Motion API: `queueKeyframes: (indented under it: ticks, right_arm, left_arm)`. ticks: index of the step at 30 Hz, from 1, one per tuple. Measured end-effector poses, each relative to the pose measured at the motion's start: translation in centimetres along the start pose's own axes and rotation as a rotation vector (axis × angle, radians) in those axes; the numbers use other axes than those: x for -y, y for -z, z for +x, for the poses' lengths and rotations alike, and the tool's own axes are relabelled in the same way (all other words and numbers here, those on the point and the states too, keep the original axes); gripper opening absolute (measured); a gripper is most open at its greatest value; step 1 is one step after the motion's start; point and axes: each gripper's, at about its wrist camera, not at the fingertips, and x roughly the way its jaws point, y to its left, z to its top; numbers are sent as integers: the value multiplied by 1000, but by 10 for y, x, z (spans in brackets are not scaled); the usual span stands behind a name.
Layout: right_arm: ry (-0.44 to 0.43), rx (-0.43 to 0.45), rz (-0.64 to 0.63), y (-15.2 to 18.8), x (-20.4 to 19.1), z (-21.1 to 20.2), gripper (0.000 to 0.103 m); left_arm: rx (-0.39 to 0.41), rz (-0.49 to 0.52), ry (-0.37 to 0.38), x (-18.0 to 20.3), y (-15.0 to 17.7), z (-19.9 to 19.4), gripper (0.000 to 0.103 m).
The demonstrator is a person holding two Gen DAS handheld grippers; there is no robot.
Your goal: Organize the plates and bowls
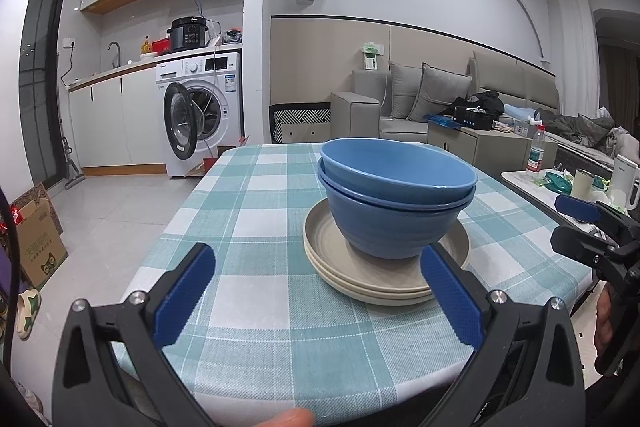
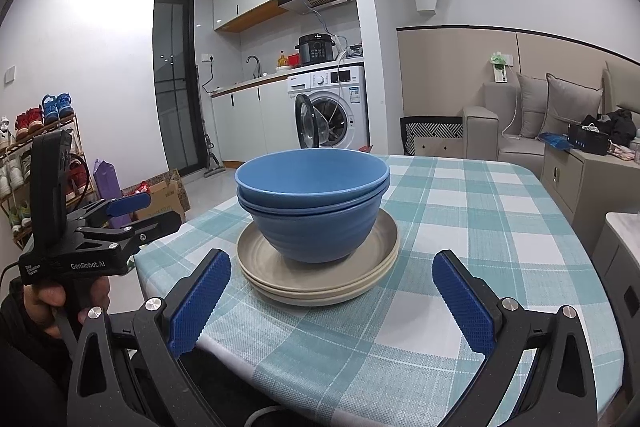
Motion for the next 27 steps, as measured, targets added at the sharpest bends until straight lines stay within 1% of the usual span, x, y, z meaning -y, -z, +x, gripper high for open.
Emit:
queueKeyframes:
  ticks: [27]
  right_arm:
    - [5,5,1,1,-3,-8,103]
  left_arm:
    - [-13,2,29,-1,1,-1,103]
